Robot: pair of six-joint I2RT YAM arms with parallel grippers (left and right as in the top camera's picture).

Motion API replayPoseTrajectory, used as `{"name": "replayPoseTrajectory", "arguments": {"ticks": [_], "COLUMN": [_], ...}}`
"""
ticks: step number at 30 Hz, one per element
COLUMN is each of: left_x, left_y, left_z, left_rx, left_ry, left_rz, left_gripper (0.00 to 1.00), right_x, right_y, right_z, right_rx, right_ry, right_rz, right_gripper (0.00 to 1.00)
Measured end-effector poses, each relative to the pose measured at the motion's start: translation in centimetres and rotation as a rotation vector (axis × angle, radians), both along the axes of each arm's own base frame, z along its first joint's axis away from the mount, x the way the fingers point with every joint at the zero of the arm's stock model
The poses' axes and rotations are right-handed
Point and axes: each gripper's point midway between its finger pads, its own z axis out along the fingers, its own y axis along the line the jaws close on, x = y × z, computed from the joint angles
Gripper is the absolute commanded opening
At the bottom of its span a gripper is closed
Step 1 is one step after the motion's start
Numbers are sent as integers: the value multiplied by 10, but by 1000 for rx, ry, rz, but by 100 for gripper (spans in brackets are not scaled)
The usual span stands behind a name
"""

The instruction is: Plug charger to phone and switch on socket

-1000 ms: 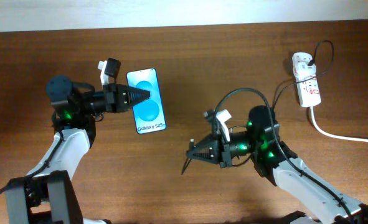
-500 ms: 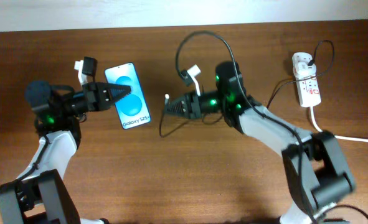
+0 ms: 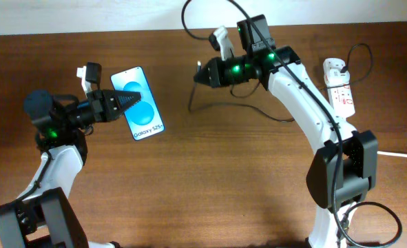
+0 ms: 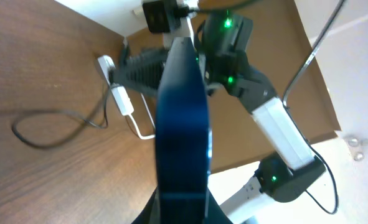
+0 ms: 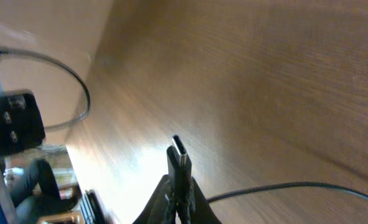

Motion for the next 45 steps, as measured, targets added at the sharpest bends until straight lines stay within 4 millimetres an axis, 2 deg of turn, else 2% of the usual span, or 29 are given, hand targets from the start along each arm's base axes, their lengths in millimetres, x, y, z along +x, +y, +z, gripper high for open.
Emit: {"name": "replayPoseTrajectory", "arguments": {"ticks": [3, 4, 6, 9, 13, 19, 27, 32, 40, 45], "left_x": [2, 2, 4, 5, 5, 7, 7, 8, 9, 11], "left_y": [3, 6, 11, 13, 13, 13, 12, 13, 13, 14], "left_z": [0, 0, 0, 0, 0, 0, 0, 0, 0, 0], "left_rx": [2, 2, 3, 4, 4, 3, 3, 2, 1, -1], "left_ry": [-7, -9, -13, -16, -17, -16, -16, -15, -13, -10], "left_rz": [14, 24, 41, 48, 48, 59, 60, 65, 73, 82], "left_gripper": [0, 0, 0, 0, 0, 0, 0, 0, 0, 0], "right_x": [-47, -71, -114, -168, -199, -199, -172, -176, -176, -184], "right_y": [-9, -11, 1, 29, 52, 62, 89, 101, 108, 116], "right_z": [-19, -24, -29, -30, -30, -17, -5, 2, 7, 10], "right_rx": [-109, -150, -203, -243, -253, -206, -110, -69, -48, -34], "right_ry": [147, 206, 267, 275, 237, 160, 48, 48, 50, 96], "right_rz": [97, 154, 281, 472, 595, 619, 563, 566, 551, 540], "right_gripper": [4, 4, 4, 4, 5, 5, 5, 4, 4, 4]}}
